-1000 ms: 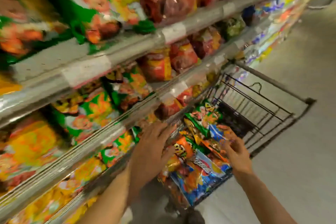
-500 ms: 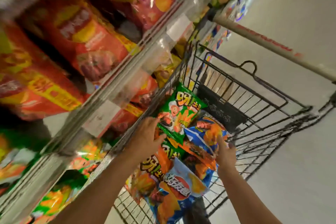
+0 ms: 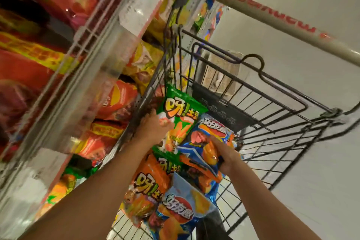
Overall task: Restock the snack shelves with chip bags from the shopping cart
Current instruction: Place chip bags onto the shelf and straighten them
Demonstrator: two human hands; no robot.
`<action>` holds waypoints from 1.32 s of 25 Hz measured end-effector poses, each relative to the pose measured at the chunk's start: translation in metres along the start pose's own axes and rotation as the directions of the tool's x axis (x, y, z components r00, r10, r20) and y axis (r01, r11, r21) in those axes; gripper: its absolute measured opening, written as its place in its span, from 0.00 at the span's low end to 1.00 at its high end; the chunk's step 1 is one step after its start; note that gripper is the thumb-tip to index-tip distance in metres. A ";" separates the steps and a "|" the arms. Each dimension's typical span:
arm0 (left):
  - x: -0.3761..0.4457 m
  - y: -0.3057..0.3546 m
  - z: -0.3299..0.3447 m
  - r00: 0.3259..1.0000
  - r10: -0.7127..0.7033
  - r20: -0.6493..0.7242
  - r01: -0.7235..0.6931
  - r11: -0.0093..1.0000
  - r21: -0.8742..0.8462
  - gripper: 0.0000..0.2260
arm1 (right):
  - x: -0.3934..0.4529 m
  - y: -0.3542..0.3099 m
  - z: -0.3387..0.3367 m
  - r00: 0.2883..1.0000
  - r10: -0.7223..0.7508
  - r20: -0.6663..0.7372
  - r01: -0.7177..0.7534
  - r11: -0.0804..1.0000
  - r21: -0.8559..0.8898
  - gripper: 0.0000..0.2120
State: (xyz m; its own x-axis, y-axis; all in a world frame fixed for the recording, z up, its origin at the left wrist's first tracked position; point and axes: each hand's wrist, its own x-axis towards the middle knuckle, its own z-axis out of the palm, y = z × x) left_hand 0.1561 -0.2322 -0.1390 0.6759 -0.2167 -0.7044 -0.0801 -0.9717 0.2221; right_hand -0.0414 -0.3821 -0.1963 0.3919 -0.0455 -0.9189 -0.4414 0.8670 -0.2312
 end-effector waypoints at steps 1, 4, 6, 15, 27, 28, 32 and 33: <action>0.001 -0.004 0.002 1.000 -0.016 0.013 0.016 1.000 -0.018 0.43 | 0.002 0.006 -0.006 0.997 -0.040 -0.071 0.036 0.998 -0.048 0.08; -0.011 -0.021 0.005 0.998 -0.012 0.056 0.023 0.979 -0.203 0.25 | -0.006 0.026 -0.021 0.987 -0.132 -0.090 0.129 0.991 -0.038 0.29; -0.028 -0.034 0.002 0.995 0.022 0.099 0.011 0.947 -0.321 0.24 | -0.016 0.038 -0.023 0.981 -0.168 -0.102 0.162 0.985 -0.057 0.33; -0.146 -0.091 -0.022 0.952 0.261 -0.160 -0.304 0.751 -0.586 0.29 | -0.099 0.063 -0.008 0.914 -0.403 0.039 0.401 0.888 -0.225 0.34; -0.446 -0.274 0.029 0.764 0.163 -0.625 -0.596 0.549 -0.586 0.21 | -0.289 0.236 0.011 0.609 -0.586 0.534 0.785 0.542 -0.300 0.28; -0.473 -0.293 0.034 0.748 0.137 -0.650 -0.607 0.539 -0.585 0.20 | -0.308 0.253 0.017 0.574 -0.555 0.602 0.804 0.521 -0.287 0.26; -0.574 -0.356 0.038 0.602 -0.003 -0.799 -0.698 0.485 -0.527 0.18 | -0.371 0.297 0.059 0.487 -0.488 0.724 0.843 0.479 -0.244 0.24; -0.598 -0.367 0.035 0.572 -0.025 -0.820 -0.710 0.486 -0.510 0.20 | -0.385 0.305 0.072 0.460 -0.482 0.746 0.858 0.458 -0.233 0.23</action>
State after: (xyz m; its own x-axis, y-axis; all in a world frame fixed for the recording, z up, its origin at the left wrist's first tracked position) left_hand -0.2443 0.2508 0.1767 0.9893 -0.0231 0.1442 -0.1451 -0.2705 0.9517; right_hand -0.2684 -0.0643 0.1101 0.9950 -0.0682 -0.0727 -0.0541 0.2426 -0.9686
